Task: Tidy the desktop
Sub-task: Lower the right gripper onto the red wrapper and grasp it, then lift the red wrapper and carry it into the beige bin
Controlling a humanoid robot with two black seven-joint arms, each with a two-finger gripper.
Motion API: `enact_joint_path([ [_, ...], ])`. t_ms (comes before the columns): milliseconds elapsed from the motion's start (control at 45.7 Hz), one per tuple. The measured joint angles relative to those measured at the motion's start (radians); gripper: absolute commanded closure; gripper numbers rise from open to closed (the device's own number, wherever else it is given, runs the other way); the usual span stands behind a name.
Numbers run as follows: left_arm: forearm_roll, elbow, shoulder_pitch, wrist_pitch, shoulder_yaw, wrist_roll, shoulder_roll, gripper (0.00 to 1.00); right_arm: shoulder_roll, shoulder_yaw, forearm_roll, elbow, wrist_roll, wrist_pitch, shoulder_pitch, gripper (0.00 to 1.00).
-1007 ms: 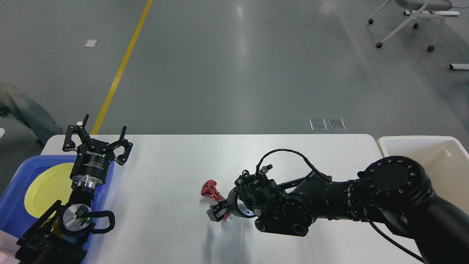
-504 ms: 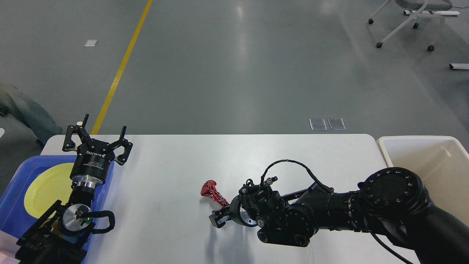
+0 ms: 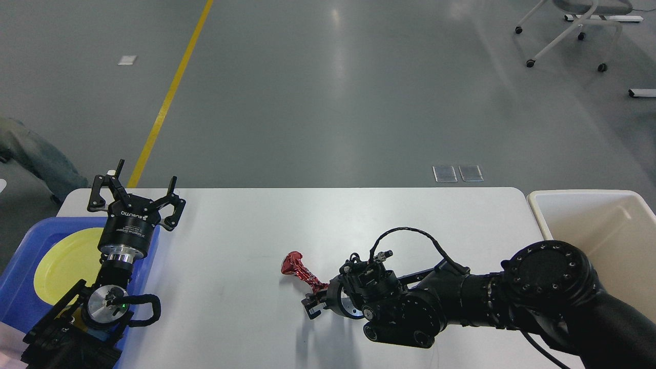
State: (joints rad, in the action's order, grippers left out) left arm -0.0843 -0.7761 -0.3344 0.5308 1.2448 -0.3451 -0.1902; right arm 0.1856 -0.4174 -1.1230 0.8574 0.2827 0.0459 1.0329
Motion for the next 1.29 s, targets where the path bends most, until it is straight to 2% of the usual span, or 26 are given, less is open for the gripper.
enact_joint_path([
  [66,0.0,0.0,0.0,0.0,0.0,0.0,0.0,0.01,0.0,-0.001,0.001,0.0,0.001,0.0,0.0,0.72],
  [197,0.0,0.0,0.0,0.0,0.0,0.0,0.0,0.01,0.0,-0.001,0.005,0.003,0.001,0.0,-0.002,1.0],
  [876,0.0,0.0,0.0,0.0,0.001,0.0,0.0,0.01,-0.009,-0.01,0.232,0.018,0.006,0.019,0.099,1.0],
  [1095,0.0,0.0,0.0,0.0,0.001,0.0,0.0,0.01,-0.086,-0.02,0.368,0.089,0.003,0.1,0.204,1.0],
  [1292,0.0,0.0,0.0,0.0,0.0,0.0,0.0,0.01,-0.165,-0.059,0.466,0.216,0.002,0.194,0.352,1.0],
])
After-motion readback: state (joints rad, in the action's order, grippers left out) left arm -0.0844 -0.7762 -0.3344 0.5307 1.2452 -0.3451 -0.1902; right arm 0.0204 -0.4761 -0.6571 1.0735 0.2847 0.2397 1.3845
